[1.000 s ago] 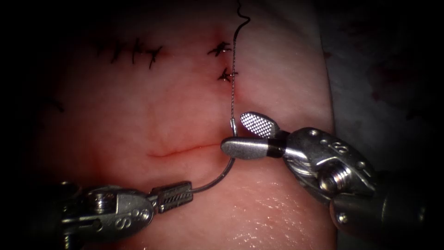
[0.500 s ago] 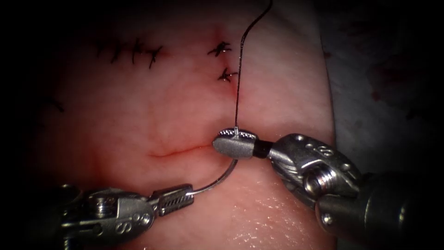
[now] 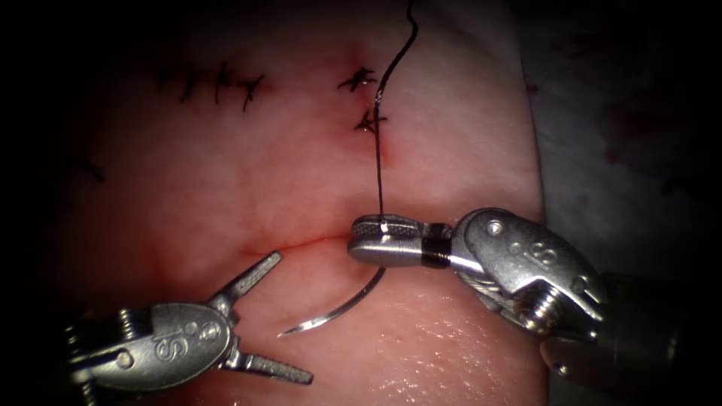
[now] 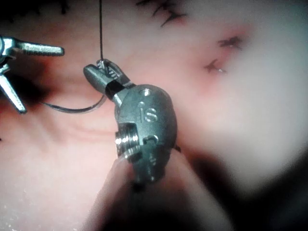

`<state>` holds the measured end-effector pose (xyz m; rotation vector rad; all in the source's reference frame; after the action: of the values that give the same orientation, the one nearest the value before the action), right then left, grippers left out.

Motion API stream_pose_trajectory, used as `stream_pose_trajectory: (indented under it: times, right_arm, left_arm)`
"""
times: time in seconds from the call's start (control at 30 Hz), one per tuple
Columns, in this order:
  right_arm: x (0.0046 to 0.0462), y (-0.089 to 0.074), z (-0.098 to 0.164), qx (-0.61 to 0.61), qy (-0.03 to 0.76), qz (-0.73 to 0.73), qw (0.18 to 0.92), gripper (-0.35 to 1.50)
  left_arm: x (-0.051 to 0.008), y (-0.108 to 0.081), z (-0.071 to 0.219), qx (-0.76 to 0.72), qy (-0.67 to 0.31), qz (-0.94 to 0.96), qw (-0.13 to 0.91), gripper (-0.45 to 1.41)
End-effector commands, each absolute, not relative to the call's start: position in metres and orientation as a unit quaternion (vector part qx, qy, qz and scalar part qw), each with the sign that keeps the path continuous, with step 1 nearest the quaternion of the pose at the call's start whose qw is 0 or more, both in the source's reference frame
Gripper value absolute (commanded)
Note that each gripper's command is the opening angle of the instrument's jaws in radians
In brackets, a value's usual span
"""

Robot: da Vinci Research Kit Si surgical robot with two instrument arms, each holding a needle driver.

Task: Wound Closure
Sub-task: Hand the needle over to the right needle driver, then pass the needle back to the left to adjust grip.

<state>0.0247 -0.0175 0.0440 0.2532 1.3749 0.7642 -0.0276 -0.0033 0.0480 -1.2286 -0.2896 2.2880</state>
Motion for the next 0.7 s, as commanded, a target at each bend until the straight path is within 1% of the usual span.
stream_pose_trajectory:
  times: [0.03, 0.17, 0.3, 0.5, 0.7]
  right_arm:
    - [0.0254, -0.017, 0.0444, 0.103, 0.621, 0.332, 0.702, -0.35]
    - [0.0255, -0.0167, 0.0435, 0.081, 0.646, 0.272, 0.709, -0.35]
    - [0.0257, -0.0167, 0.0432, 0.065, 0.66, 0.236, 0.71, -0.35]
    - [0.0265, -0.0168, 0.0423, -0.013, 0.685, 0.128, 0.717, -0.35]
    - [0.0266, -0.0168, 0.0419, -0.024, 0.696, 0.103, 0.71, -0.35]
  left_arm:
    - [-0.0281, -0.0029, 0.0486, -0.455, -0.118, 0.843, 0.262, 0.81]
    - [-0.0288, -0.001, 0.0489, -0.433, -0.2, 0.843, 0.249, 0.79]
    - [-0.0301, -0.0005, 0.0495, -0.411, -0.233, 0.85, 0.231, 0.79]
    - [-0.0317, 0.0005, 0.0513, -0.424, -0.303, 0.826, 0.216, 0.81]
    - [-0.0325, 0.0009, 0.0527, -0.397, -0.354, 0.822, 0.204, 0.81]
